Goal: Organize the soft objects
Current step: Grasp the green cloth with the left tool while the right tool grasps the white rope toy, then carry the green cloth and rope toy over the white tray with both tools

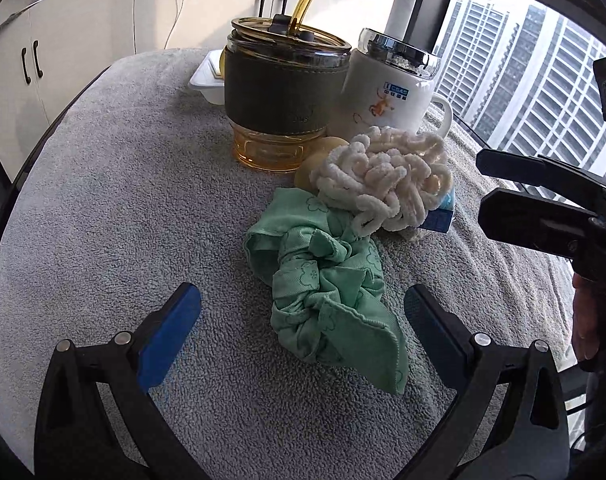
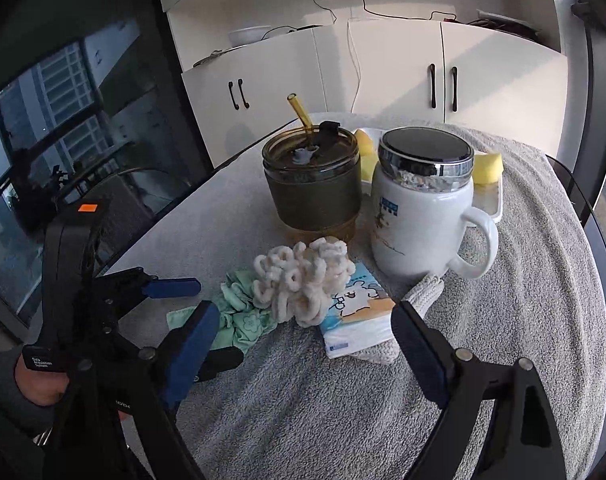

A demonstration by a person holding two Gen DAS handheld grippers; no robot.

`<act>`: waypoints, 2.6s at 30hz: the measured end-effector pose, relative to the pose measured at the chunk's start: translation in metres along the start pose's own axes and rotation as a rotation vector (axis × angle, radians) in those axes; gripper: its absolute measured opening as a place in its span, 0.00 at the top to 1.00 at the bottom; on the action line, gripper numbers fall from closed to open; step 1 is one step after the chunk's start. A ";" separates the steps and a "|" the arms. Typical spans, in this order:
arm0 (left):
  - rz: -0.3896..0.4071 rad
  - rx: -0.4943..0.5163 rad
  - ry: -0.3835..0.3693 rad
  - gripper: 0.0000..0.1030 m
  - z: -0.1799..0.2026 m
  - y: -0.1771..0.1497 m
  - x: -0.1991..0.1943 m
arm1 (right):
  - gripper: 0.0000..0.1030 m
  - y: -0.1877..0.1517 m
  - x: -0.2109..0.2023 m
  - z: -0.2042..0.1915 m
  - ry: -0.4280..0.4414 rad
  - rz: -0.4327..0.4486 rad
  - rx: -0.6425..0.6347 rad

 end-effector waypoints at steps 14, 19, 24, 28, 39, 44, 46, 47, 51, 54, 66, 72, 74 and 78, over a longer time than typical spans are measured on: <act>-0.016 -0.055 0.026 0.00 -0.010 0.014 0.016 | 0.32 0.025 0.046 -0.005 -0.095 -0.081 -0.057; -0.015 -0.051 0.037 0.01 -0.009 0.014 0.017 | 0.41 0.022 0.049 -0.012 -0.128 -0.088 -0.097; -0.001 -0.059 0.027 0.07 -0.009 0.009 0.014 | 0.62 0.020 0.051 -0.016 -0.131 -0.084 -0.112; 0.005 -0.051 0.026 0.28 -0.008 0.009 0.013 | 0.75 0.019 0.051 -0.017 -0.113 -0.083 -0.113; 0.035 -0.064 -0.006 0.57 -0.008 0.004 0.004 | 0.79 0.005 0.025 -0.013 -0.084 -0.025 -0.085; 0.057 -0.060 0.005 0.59 -0.006 0.000 -0.004 | 0.79 -0.005 0.008 -0.009 -0.081 0.004 -0.067; 0.057 -0.057 0.004 0.59 -0.004 -0.002 -0.006 | 0.79 -0.008 0.005 -0.007 -0.081 0.006 -0.060; 0.059 -0.053 0.003 0.59 -0.002 -0.003 -0.008 | 0.79 -0.010 0.003 -0.006 -0.083 0.008 -0.056; 0.072 -0.033 0.013 0.60 0.003 -0.008 -0.017 | 0.79 -0.019 -0.008 -0.002 -0.089 0.020 -0.037; 0.081 -0.035 0.018 0.60 0.002 -0.012 -0.025 | 0.79 -0.026 -0.019 0.004 -0.101 0.028 -0.020; 0.107 -0.093 0.042 0.60 -0.034 -0.006 -0.048 | 0.79 -0.050 -0.051 0.054 -0.165 0.013 0.088; 0.108 -0.080 0.017 0.60 -0.031 0.000 -0.052 | 0.79 -0.050 -0.055 0.065 -0.173 0.007 0.108; 0.110 -0.083 0.018 0.60 -0.034 0.003 -0.053 | 0.79 -0.049 -0.055 0.068 -0.181 0.004 0.110; 0.126 -0.086 0.042 0.60 -0.048 0.018 -0.059 | 0.79 -0.040 -0.058 0.076 -0.213 0.003 0.102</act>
Point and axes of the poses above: each gripper's, at about its wrist camera, not at the fingertips, and x roughly the way its jaws point, z to its right, y to its top, the point moved 1 cm from there along x, roughly the way its jaws point, and after that the axes turned 15 degrees about -z, right-handed, at the moved point
